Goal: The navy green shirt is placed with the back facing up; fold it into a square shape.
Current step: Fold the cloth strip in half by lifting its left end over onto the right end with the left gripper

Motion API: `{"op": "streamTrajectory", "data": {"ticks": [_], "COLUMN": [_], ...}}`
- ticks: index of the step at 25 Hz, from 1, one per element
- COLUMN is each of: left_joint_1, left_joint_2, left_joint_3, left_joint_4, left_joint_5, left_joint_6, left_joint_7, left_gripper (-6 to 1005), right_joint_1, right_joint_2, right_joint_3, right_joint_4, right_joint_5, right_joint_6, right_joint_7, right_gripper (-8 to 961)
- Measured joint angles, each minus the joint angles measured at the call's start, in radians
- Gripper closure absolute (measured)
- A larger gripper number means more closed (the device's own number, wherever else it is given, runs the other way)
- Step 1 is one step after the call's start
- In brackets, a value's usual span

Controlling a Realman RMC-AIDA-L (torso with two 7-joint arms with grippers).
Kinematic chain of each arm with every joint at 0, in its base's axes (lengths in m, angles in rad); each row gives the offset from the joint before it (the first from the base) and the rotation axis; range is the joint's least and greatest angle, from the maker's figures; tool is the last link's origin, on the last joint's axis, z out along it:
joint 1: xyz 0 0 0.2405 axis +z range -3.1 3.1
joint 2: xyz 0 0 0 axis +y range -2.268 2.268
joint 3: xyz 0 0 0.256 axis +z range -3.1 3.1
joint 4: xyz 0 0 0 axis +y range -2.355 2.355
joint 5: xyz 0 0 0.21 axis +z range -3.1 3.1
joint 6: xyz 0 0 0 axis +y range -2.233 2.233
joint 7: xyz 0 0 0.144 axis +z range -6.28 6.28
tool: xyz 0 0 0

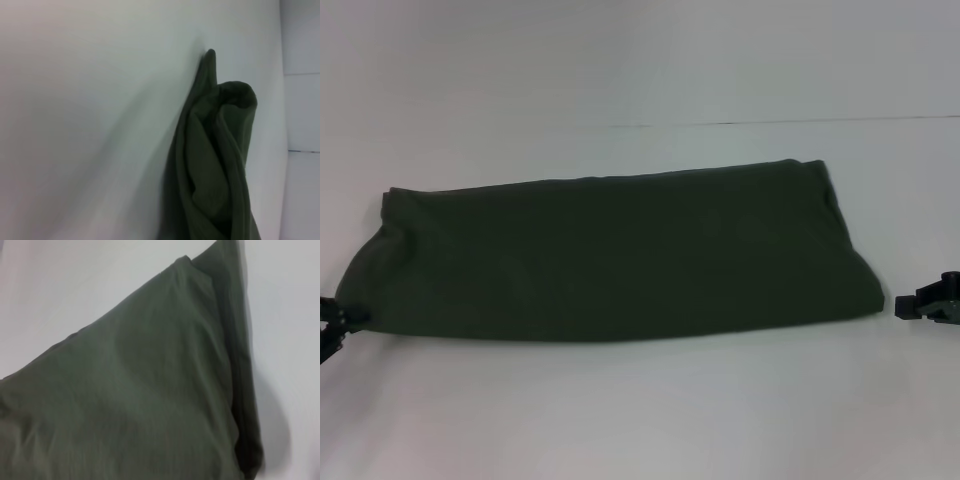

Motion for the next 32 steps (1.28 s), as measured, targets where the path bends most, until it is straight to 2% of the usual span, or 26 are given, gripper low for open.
{"op": "streamTrajectory", "data": {"ticks": [4, 9, 14, 22, 23, 28, 32], "left_joint_1": [-0.001, -0.020, -0.033, -0.037, -0.037, -0.038, -0.040], "left_joint_2": [0.005, 0.022, 0.036, 0.037, 0.037, 0.032, 0.029], "left_joint_3": [0.000, 0.002, -0.004, -0.004, -0.004, -0.005, -0.004], "left_joint_4": [0.014, 0.023, 0.027, 0.025, 0.022, 0.018, 0.016], "left_joint_5": [0.006, 0.015, 0.037, 0.038, 0.037, 0.036, 0.032], "left_joint_6": [-0.009, -0.044, -0.050, -0.065, -0.069, -0.078, -0.079], "left_joint_7": [-0.001, -0.002, -0.002, 0.001, 0.004, 0.008, 0.013], "left_gripper": [966, 965, 965, 966, 966, 966, 965], "right_joint_1": [0.003, 0.006, 0.016, 0.017, 0.017, 0.010, 0.004], "right_joint_2": [-0.005, -0.011, -0.012, -0.001, -0.001, 0.001, 0.002], "right_joint_3": [0.030, 0.098, 0.130, 0.146, 0.146, 0.144, 0.117], "right_joint_4": [0.000, -0.009, -0.015, -0.010, -0.009, -0.018, -0.028], "right_joint_5": [0.000, 0.000, 0.011, 0.109, 0.119, 0.176, 0.182], "right_joint_6": [-0.007, -0.007, 0.012, 0.048, 0.040, -0.067, -0.117], "right_joint_7": [-0.007, -0.009, -0.023, -0.144, -0.181, -0.469, -0.661], "right_gripper": [900, 897, 771, 525, 491, 449, 275]}}
